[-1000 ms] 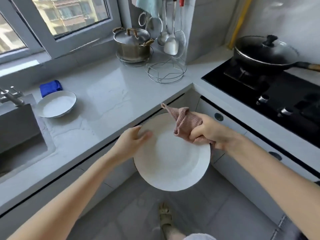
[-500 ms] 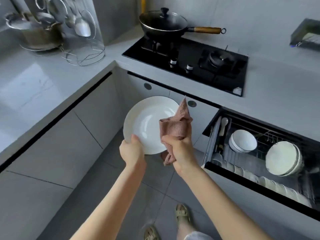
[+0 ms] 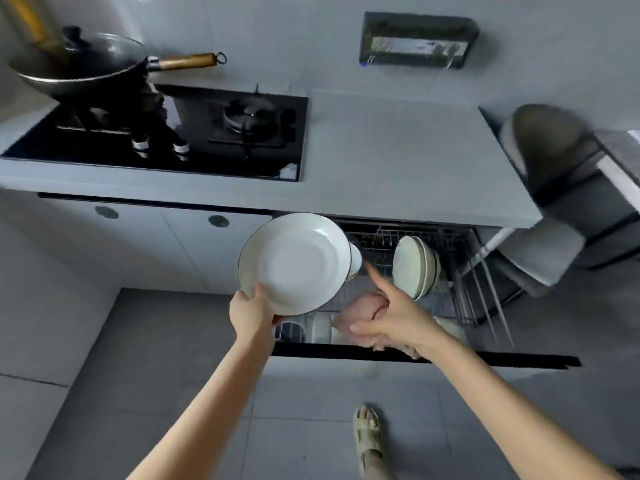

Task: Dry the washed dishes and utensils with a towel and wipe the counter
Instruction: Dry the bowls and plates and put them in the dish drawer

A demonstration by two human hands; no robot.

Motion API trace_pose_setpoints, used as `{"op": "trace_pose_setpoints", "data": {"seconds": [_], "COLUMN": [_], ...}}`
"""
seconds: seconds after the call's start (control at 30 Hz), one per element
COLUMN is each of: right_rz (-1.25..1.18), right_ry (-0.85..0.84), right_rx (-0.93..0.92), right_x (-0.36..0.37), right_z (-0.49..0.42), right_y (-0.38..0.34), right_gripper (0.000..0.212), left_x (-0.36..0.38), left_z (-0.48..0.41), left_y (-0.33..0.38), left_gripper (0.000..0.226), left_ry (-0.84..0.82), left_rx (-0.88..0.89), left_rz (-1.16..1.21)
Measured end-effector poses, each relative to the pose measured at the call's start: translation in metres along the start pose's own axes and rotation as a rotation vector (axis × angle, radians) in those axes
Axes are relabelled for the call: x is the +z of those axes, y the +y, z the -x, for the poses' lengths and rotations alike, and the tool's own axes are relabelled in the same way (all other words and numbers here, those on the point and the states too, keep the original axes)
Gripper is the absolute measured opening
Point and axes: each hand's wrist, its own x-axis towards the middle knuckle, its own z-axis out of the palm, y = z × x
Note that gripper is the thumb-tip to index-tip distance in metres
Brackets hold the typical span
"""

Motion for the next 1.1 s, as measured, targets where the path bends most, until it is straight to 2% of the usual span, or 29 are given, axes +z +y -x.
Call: {"op": "trace_pose_setpoints", "data": {"seconds": [0.07,0.13,0.27,0.4,0.5,0.77,0.97,1.1], "right_rz": [-0.204,-0.362,-0.52,-0.438,-0.388,-0.244,-0.012,0.199], "right_ry": [0.011,0.007,0.074,0.222,0.314,0.423,0.363,0.301], "right_rx": [0.015,0.06,0.161,0.196,0.219,0.316,0.38,0.404], "right_x": [-0.041,-0.08,-0.142,-0.189,-0.223,-0.28,-0.294,-0.288], "right_z": [-0.009,-0.019,-0.035,-0.046,-0.055,-0.089,-0.14,-0.169], "right_y": [0.014,0.029,0.072,0.106,0.132,0.197,0.24,0.253], "right_gripper": [0.094,0.068,0.066,0.058,0.065,0.074,0.076,0.074], "left_x": [0.054,0.104,0.181,0.233,0.26,0.296,0.304,0.31], "left_z": [0.014,0.024,0.04,0.045,0.042,0.01,-0.012,-0.024], "left_y": [-0.013,-0.026,-0.045,-0.058,-0.057,-0.058,-0.066,-0.066], "left_gripper": [0.016,0.021,0.017,0.029,0.029,0.019,0.016,0.005], "left_ry": [-0.09,-0.181,-0.308,-0.511,-0.622,-0.612,-0.567,-0.548], "left_rx": [-0.017,-0.028,-0.119,-0.237,-0.268,-0.225,-0.252,-0.248], "left_rz": [-0.06,-0.127,-0.251,-0.433,-0.592,-0.648,-0.658,-0.636]}}
